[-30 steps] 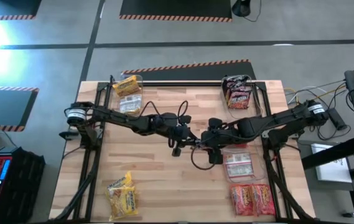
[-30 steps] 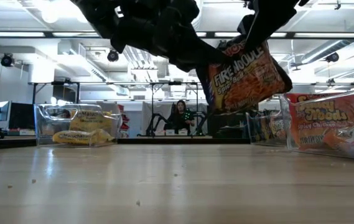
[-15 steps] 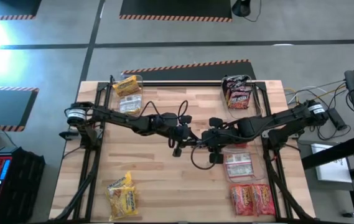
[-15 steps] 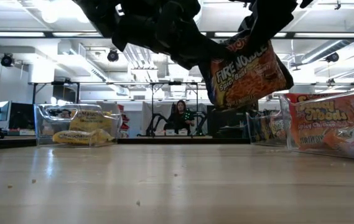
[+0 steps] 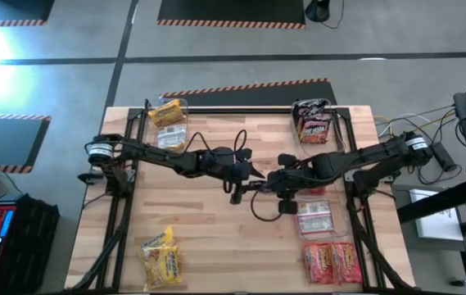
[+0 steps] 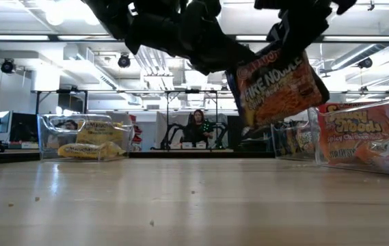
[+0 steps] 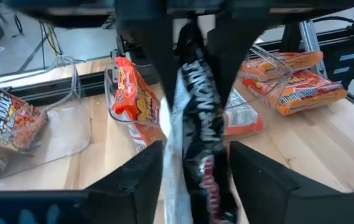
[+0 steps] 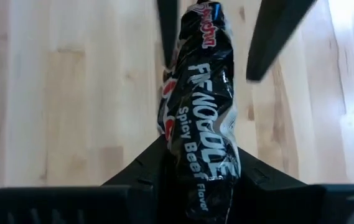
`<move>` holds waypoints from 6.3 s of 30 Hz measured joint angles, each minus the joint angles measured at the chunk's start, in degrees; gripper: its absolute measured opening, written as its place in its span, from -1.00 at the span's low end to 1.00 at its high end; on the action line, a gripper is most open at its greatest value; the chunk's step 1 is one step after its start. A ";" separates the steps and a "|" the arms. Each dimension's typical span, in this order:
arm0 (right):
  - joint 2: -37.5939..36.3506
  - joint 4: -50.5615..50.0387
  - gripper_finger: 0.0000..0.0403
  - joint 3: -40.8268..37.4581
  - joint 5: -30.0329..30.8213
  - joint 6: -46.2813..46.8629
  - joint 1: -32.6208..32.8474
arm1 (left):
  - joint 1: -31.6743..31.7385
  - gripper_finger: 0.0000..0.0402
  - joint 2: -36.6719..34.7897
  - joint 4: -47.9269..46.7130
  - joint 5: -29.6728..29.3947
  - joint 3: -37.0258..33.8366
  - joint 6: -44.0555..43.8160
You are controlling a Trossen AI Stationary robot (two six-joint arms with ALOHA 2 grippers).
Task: Sort Maruchan noodles
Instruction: Put the black noodle pack into the top right transparent bin, then put the yellow noodle pack into the top left transparent bin
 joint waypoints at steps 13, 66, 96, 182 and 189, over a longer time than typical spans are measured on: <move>0.03 -11.22 -0.52 6.95 0.38 -6.64 -9.64 | 0.07 0.01 -0.21 -0.78 -8.58 0.16 3.54; -5.50 -28.63 -0.52 3.67 -8.18 -28.66 -51.81 | 0.11 0.01 -3.48 -2.28 -19.52 -1.89 3.20; -5.50 -19.77 -0.52 -6.88 -12.23 -42.12 -59.07 | 0.11 0.01 -3.48 -4.63 -19.50 -1.91 1.93; -4.79 74.77 -0.34 -29.42 10.53 20.24 16.18 | -44.32 0.01 -4.59 -71.95 -29.92 12.82 -71.22; -3.81 74.09 -0.34 -29.09 11.35 19.29 16.65 | -52.79 0.01 -2.92 -83.55 -19.79 17.84 -92.16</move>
